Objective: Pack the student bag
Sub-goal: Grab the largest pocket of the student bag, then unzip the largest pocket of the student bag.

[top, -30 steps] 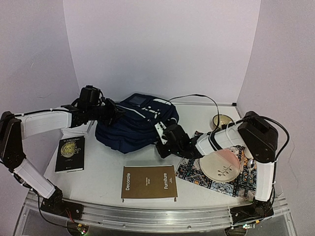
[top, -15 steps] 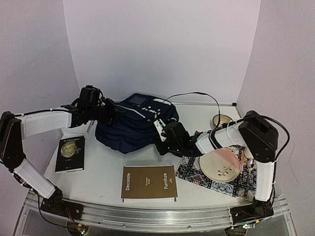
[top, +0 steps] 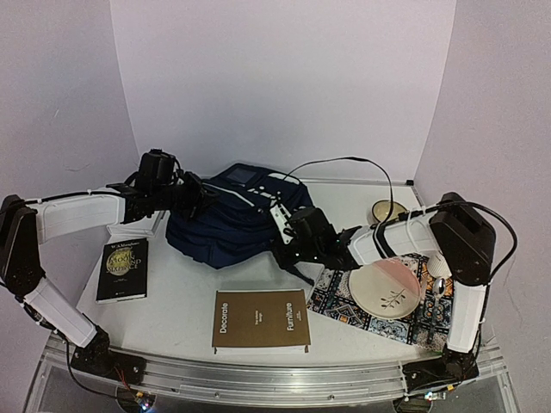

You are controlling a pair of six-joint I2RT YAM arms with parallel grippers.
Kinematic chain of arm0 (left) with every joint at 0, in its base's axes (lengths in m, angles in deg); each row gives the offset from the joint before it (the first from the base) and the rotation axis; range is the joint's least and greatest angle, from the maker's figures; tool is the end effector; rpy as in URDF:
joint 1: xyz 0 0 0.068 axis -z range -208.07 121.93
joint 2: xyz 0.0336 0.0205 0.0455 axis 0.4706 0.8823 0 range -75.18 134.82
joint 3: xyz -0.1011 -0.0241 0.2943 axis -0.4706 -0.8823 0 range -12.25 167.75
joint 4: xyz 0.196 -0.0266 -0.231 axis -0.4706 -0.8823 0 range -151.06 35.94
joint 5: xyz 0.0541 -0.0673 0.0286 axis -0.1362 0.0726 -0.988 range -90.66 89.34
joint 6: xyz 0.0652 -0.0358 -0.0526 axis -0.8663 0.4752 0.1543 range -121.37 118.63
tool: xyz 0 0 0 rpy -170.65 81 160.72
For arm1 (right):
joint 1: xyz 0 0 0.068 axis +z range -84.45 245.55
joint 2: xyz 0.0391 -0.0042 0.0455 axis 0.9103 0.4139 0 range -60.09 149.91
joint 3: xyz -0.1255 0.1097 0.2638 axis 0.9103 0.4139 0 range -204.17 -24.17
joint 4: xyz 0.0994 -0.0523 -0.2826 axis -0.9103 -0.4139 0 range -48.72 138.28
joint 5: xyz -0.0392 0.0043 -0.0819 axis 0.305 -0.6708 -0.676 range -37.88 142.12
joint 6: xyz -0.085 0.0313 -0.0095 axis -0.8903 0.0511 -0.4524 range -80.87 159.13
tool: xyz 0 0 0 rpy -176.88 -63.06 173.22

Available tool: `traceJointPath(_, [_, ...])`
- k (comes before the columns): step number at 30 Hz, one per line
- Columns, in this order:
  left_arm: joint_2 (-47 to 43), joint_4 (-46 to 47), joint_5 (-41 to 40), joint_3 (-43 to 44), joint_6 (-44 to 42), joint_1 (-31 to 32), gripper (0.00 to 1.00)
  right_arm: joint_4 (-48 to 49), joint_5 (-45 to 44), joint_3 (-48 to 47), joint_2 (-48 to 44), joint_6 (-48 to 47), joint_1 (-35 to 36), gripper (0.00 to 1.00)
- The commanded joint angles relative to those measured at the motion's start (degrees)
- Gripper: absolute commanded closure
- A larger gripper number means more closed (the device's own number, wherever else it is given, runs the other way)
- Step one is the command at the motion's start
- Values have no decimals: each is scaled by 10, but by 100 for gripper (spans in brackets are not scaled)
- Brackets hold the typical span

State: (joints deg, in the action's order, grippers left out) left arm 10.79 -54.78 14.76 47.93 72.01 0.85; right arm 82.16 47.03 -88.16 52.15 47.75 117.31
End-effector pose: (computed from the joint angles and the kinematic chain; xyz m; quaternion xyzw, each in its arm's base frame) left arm 0.3593 -0.2234 0.2768 -0.2534 0.8068 -0.4776 0.2381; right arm 0.3298 0.4066 0.1803 -0.2648 0.7439 0.2777 0.5471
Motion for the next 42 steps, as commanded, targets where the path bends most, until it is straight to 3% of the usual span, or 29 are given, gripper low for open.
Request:
traceJointPath(1, [-29,99,10,17,-7,3,100,-47,38,-39,-40,27,27,100])
traceJointPath(9, [-17,115,4,12,-7,6,100,-136,68,-151,0,70,70,100])
traceJointPath(24, [0,167,-6,-26,11,20,100,-147,137,-344,110,109,102,99])
traceJointPath(27, [11,175,-1,-30,14,26,100,-147,149,-361,118,103,108,95])
traceJointPath(33, [-1,178,-3,-48,6,26,100,-146,104,-290,57,33,108,77])
traceJointPath(42, [-7,177,10,-57,-25,25,100,-145,2,-137,-78,-154,94,53])
